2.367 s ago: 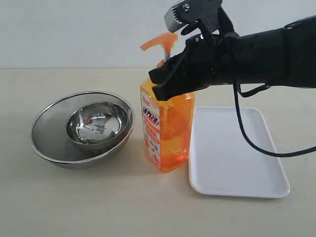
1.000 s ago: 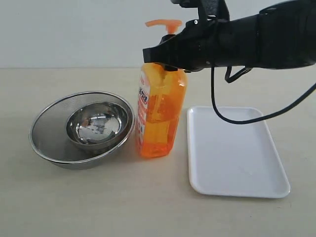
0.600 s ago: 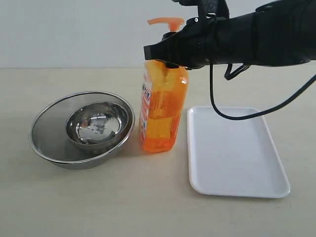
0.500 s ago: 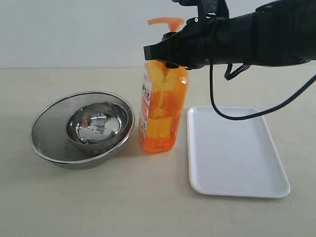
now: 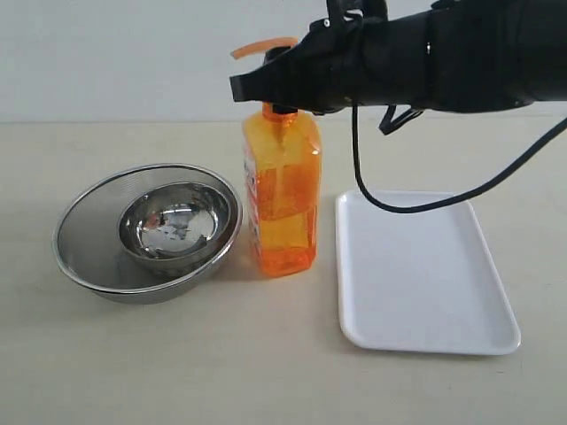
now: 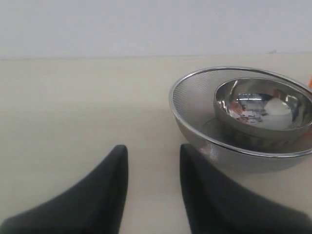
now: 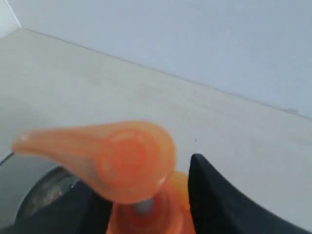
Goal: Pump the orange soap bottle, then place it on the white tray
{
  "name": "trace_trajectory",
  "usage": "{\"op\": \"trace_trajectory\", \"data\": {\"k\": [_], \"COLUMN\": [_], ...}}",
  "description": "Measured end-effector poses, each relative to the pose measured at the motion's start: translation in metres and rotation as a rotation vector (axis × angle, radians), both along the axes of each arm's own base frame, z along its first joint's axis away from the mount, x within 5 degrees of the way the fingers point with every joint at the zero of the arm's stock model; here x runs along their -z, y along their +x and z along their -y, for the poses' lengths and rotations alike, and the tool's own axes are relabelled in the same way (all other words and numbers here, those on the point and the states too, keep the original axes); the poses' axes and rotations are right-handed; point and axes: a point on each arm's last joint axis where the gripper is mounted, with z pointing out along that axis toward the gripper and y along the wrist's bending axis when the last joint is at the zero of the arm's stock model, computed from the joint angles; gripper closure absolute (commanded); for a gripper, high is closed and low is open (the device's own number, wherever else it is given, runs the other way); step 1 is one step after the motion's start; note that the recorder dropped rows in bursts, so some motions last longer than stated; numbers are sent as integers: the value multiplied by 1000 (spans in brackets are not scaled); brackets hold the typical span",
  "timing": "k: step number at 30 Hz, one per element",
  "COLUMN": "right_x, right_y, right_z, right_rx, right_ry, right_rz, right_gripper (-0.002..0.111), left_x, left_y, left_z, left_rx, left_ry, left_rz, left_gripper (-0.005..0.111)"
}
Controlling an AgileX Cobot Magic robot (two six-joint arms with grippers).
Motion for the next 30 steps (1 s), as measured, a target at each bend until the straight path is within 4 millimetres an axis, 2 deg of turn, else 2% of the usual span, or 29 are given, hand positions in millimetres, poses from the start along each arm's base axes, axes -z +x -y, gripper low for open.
{"op": "trace_trajectory", "data": {"k": [4,6,7,9,12,17,20,30], "right_x": [-4,-4,-5,-5,-1,34,47,67], "right_y": [-2,-3,-4,-6,-7,-17,-24,-31], "right_z": [-2,-4,-5,-7,-6,4,6,8], "right_rx": [-16,-42,-58,-84,-89,-65,-94,-156], "right_ry": [8,19,26,35,23,-62,-73,-148], "right_rz": [10,8,7,7,-1,-79,-118,-132], "right_gripper": [64,43,29,23,23,23,23,23], "left_x": [0,0,0,0,0,0,0,0], "left_y": [0,0,0,0,0,0,0,0], "left_z": [0,0,0,0,0,0,0,0], "left_rx": [0,0,0,0,0,0,0,0], "left_ry": [0,0,0,0,0,0,0,0], "left_rz": [0,0,0,0,0,0,0,0], "left_gripper": [73,73,73,73,73,73,73,73]}}
